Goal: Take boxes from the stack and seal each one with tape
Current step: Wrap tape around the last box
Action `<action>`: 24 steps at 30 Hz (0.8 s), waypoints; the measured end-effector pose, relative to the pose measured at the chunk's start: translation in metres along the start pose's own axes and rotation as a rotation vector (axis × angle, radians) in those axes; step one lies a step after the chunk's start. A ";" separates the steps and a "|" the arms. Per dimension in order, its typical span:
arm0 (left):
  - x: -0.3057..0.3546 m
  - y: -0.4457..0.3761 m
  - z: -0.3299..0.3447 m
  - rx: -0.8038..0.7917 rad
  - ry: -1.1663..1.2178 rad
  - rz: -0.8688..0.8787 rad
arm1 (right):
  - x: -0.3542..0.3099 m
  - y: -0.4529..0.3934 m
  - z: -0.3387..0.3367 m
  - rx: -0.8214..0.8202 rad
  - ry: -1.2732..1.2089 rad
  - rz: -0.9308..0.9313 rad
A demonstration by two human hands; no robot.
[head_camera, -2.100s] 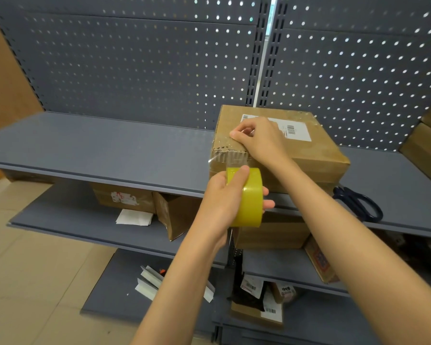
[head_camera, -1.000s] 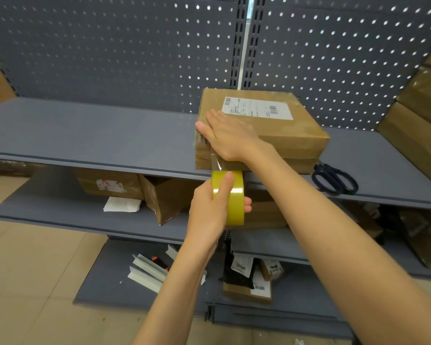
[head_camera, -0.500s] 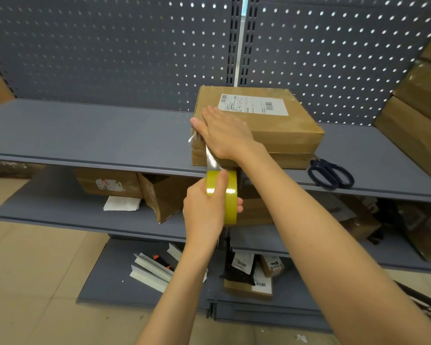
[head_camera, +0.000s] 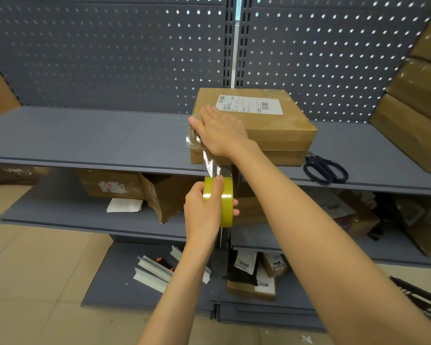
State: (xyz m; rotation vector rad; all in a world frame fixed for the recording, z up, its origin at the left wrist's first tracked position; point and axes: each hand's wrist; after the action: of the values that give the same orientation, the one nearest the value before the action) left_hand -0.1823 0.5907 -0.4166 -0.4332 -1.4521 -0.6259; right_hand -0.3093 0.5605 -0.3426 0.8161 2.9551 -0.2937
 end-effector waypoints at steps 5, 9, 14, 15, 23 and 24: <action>0.003 0.004 0.001 -0.006 -0.018 0.024 | 0.003 0.001 -0.002 0.082 -0.237 -0.021; -0.001 0.004 -0.001 -0.015 -0.049 0.016 | 0.023 0.021 -0.003 0.315 -0.564 0.008; -0.004 0.003 -0.005 -0.024 -0.041 0.029 | 0.087 0.055 -0.005 0.646 -0.434 0.252; -0.004 0.003 -0.005 -0.024 -0.042 0.033 | 0.101 0.063 -0.004 0.670 -0.416 0.317; -0.009 -0.002 -0.003 0.038 -0.074 0.042 | 0.148 0.106 0.015 0.569 -0.295 0.631; -0.009 -0.002 -0.003 0.040 -0.084 0.039 | 0.149 0.109 0.018 0.541 -0.288 0.657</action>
State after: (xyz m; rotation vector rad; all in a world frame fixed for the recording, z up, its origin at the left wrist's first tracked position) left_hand -0.1813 0.5879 -0.4257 -0.4598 -1.5303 -0.5519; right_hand -0.3815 0.7234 -0.3947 1.5696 2.1905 -1.0620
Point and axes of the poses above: each hand's wrist, its own y-axis away from the middle knuckle, its own z-axis out of the palm, x = y × z, and after that the axes turned 2 degrees about -x, right-handed
